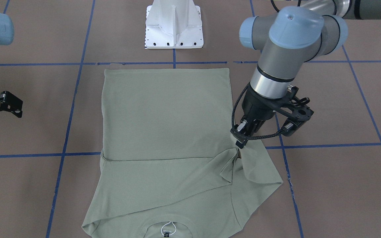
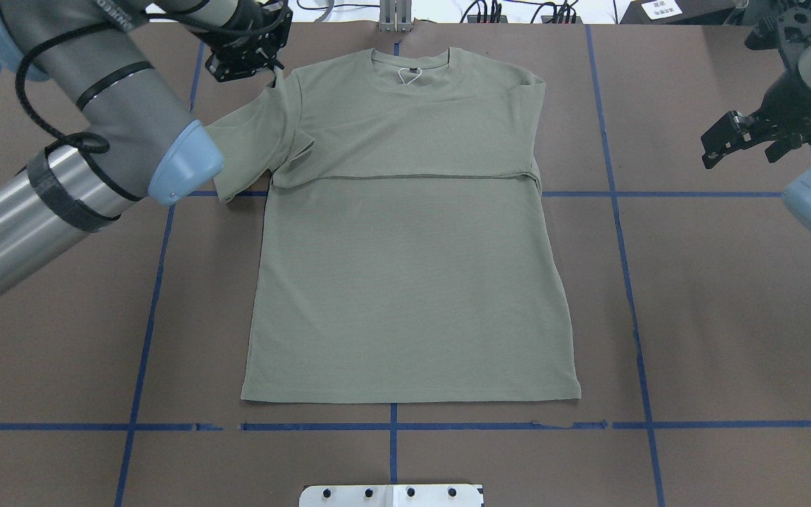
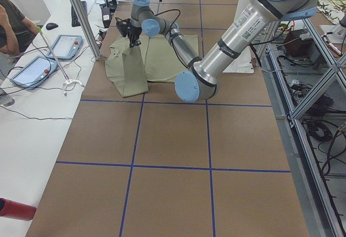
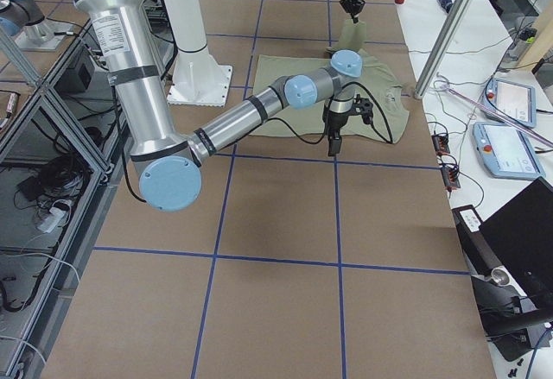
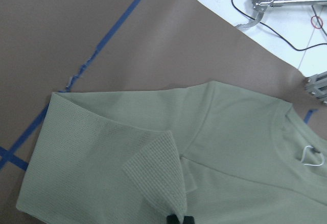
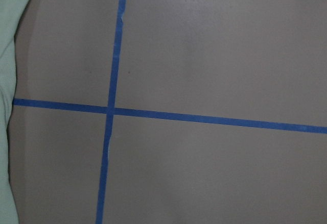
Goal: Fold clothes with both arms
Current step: 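Grasp the cuff with the left gripper and fold it across while the right arm withdraws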
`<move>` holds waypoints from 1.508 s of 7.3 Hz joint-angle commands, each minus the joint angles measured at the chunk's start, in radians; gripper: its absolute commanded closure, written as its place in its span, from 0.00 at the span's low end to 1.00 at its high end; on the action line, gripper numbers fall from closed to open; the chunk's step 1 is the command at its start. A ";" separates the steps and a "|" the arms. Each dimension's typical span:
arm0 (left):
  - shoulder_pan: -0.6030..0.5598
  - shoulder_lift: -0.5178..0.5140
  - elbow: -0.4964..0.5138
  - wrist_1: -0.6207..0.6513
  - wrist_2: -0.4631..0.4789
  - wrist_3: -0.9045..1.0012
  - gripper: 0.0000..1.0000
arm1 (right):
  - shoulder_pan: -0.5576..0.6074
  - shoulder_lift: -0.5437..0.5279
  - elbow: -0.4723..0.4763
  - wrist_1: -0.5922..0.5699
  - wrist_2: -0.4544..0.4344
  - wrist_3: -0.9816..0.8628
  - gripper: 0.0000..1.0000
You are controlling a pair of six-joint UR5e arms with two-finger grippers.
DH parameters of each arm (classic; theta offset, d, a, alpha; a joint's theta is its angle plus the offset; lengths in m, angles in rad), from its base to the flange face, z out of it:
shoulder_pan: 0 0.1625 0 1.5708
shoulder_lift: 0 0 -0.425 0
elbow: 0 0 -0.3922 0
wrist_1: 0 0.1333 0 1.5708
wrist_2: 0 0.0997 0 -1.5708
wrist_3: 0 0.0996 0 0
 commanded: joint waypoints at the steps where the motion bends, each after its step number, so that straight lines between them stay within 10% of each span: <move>1: 0.002 -0.267 0.174 -0.033 -0.070 -0.260 1.00 | 0.015 -0.092 0.001 0.098 0.019 -0.005 0.00; 10: 0.357 -0.365 0.474 -0.374 0.151 -0.439 1.00 | 0.043 -0.112 -0.014 0.108 0.036 -0.029 0.00; 11: 0.406 -0.371 0.483 -0.377 0.223 -0.447 0.88 | 0.043 -0.109 -0.013 0.108 0.036 -0.028 0.00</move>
